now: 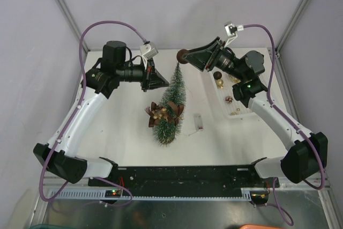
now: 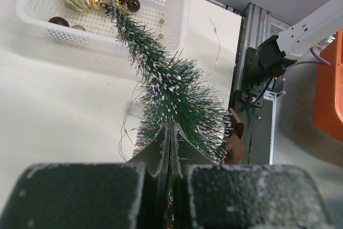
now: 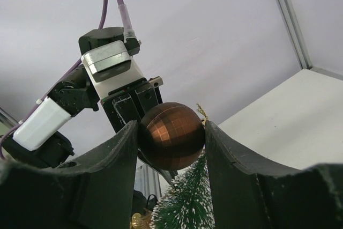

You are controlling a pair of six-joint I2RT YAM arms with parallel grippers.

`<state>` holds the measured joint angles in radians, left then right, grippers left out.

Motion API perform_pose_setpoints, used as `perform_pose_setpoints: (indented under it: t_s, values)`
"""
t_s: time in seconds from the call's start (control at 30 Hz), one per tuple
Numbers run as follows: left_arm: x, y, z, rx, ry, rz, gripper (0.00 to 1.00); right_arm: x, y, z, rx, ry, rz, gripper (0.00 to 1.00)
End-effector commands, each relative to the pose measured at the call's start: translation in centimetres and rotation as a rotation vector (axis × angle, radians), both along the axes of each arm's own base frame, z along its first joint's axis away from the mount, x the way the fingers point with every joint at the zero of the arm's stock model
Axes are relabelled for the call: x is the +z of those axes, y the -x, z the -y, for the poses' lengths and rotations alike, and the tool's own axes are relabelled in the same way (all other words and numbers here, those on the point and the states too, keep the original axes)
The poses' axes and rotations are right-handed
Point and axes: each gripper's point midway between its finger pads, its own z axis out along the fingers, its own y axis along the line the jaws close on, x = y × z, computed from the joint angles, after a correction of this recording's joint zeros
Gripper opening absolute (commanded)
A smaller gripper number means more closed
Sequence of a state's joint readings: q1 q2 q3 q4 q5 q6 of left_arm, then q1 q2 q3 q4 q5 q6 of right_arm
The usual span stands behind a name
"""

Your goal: Decorate the small christmas tree

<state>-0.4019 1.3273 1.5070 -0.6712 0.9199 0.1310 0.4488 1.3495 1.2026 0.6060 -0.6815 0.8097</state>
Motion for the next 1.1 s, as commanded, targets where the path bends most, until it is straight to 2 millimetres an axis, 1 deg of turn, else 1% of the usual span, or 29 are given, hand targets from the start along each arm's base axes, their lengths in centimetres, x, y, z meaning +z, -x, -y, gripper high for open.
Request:
perform_pose_setpoints:
  t_s: [0.0, 0.4, 1.07]
  values:
    - [1.3, 0.9, -0.1, -0.012, 0.02, 0.044, 0.0, 0.6, 0.5, 0.0, 0.003, 0.002, 0.044, 0.3]
    - [1.2, 0.9, -0.1, -0.011, 0.018, 0.045, 0.0, 0.8, 0.0, 0.5, -0.015, -0.005, 0.044, 0.3]
    - [1.1, 0.9, -0.1, -0.012, 0.017, 0.045, 0.0, -0.1, 0.3, -1.2, 0.046, -0.012, 0.013, 0.3]
